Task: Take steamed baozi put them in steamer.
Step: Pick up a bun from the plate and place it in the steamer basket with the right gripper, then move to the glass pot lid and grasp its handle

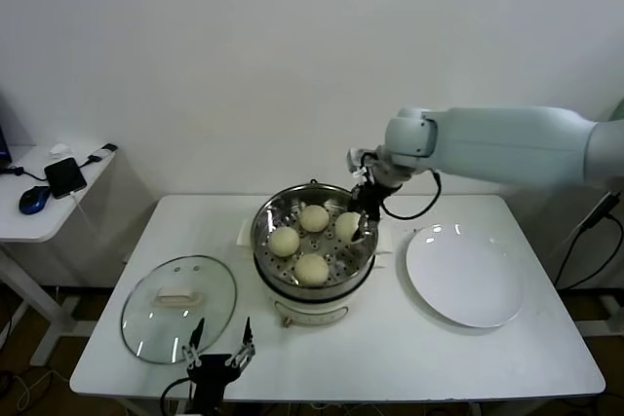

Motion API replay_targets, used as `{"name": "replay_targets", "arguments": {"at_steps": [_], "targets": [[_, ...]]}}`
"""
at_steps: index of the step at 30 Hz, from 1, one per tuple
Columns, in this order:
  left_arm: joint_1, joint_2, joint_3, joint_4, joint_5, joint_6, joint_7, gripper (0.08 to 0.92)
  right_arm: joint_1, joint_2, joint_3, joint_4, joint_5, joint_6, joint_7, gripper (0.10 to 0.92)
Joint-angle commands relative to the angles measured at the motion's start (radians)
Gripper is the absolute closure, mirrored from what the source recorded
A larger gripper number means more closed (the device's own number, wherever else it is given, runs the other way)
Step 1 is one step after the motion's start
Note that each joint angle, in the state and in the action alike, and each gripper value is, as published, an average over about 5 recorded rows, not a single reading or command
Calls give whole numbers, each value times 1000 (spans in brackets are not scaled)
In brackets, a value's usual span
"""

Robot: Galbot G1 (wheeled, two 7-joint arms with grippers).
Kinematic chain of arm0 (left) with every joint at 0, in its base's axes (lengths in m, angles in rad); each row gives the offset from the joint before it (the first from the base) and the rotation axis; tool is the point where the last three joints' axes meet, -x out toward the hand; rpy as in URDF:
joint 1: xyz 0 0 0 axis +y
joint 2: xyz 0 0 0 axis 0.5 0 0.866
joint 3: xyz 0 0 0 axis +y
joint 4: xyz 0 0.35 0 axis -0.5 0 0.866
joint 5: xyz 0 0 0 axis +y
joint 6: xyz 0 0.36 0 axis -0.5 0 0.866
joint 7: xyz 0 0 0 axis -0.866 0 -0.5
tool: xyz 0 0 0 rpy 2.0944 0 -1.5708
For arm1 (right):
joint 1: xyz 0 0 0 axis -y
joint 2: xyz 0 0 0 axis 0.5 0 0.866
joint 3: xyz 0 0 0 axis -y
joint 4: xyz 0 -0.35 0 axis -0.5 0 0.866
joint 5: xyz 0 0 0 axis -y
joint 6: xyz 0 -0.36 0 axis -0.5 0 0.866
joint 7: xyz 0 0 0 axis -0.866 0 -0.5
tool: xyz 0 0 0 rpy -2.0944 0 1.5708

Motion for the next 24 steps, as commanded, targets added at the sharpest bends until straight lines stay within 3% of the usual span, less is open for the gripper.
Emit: {"name": "replay_targets", "arguments": {"at_steps": [1,6,10,14,18,21,24], "targets": [[-4,-2,-1,9,-3,0,1,177,-152,49,44,-68,-37,-32,54,355],[0,-2,-1,7,-3,0,1,177,-164,59,59,-92,-50,-19,49,351],[4,0,-1,3,-2,0,1,177,-148,60,65,-96,-52,7,24,286],[12,1,-1,-6,0,2,2,177,-81,41,58,-97,-30,66,-62,213],[20,3,1,-19,-5,-3,2,177,3,-10,66,-101,36,127,-151,203],[23,6,3,-28,-18,-20,2,177,19,-88,157,-104,103,142,-103,203],[23,10,3,-38,-31,-33,3,177,-57,-186,342,-88,143,161,69,202]]}}
